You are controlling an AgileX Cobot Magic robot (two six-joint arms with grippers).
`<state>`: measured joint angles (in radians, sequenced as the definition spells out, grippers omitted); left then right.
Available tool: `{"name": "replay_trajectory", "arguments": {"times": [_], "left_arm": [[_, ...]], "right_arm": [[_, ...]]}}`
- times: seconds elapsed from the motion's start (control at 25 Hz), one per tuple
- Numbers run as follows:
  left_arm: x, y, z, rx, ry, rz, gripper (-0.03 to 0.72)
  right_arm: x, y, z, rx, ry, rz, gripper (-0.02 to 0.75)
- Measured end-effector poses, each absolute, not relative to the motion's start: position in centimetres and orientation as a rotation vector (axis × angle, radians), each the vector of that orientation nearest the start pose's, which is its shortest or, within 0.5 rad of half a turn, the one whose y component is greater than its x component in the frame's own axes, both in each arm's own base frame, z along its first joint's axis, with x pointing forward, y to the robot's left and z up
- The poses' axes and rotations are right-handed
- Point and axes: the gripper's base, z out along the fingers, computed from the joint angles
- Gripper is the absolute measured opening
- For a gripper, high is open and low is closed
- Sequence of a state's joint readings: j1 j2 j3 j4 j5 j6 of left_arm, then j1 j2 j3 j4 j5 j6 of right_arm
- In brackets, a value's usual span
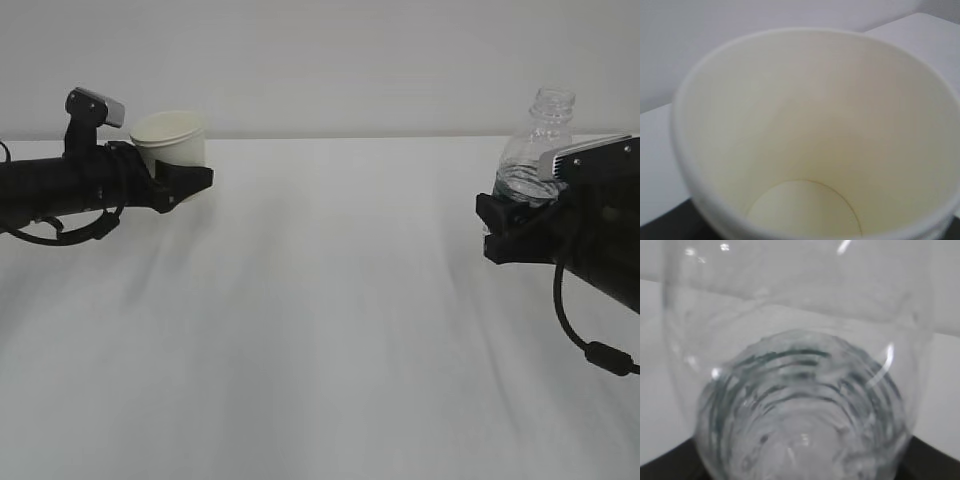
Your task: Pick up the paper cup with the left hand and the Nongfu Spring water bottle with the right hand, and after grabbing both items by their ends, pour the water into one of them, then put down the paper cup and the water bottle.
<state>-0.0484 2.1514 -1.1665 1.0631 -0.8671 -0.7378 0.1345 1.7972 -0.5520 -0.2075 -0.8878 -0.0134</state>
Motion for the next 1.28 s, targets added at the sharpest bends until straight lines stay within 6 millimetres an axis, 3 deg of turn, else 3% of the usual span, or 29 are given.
{"name": "replay_trajectory", "arguments": {"times": [0.52,0.8,1.28], "left_arm": [[41.6,-8.0,17.6,0.562,1.789,-0.681,0.480],[40.8,-8.6,18.3,0.597,1.816,-0.764,0.479],[38.4,-15.6,18.0,0.814,1.795,-0.884,0.478]], "right_arm": [[29.9,5.9,15.4,-0.420,1.811,0.165,0.449],[29.7,6.1,16.2,-0.448,1.793,0.177,0.449],[29.5,6.5,16.2,-0.494,1.794,0.209,0.449]]}}
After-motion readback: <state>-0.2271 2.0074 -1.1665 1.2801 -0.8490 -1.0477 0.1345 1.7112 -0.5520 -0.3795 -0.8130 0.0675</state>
